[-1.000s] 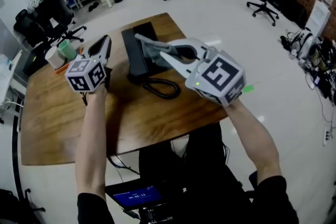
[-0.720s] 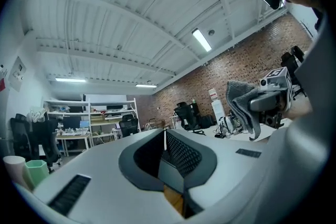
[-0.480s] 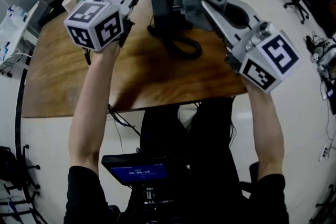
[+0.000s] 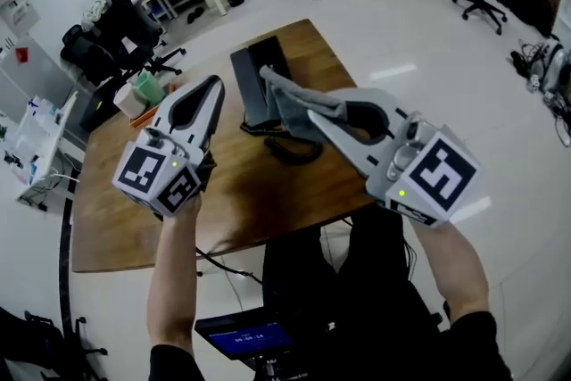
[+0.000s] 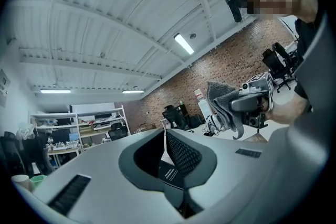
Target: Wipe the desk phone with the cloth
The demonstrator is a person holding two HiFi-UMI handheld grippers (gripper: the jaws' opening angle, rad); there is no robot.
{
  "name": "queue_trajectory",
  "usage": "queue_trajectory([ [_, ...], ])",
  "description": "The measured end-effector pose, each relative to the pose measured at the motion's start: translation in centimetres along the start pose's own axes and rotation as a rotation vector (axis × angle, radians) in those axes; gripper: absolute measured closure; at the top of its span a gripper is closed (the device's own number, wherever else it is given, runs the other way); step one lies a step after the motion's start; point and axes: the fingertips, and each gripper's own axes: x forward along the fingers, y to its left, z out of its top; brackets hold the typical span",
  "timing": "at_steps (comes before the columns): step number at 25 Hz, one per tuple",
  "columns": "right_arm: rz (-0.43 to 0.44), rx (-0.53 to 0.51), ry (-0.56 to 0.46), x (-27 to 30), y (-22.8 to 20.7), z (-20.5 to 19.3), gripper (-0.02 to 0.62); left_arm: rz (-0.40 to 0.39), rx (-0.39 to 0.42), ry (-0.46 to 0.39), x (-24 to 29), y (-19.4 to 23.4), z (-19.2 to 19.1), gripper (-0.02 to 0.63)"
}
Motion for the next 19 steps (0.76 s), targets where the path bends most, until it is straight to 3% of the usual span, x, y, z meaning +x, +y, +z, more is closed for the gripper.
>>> queue_trajectory([
  [7, -0.028, -0.007, -0.076, -1.5, -0.7, 3.0, 0.572, -0.032, 0.047, -0.01, -0.8, -2.1, 2.3, 0.604],
  [19, -0.013, -0.035, -0.123, -2.6, 0.6, 5.1, 0.572, -0.055, 0.035, 0.012, -1.2, -3.8, 2.6, 0.604],
])
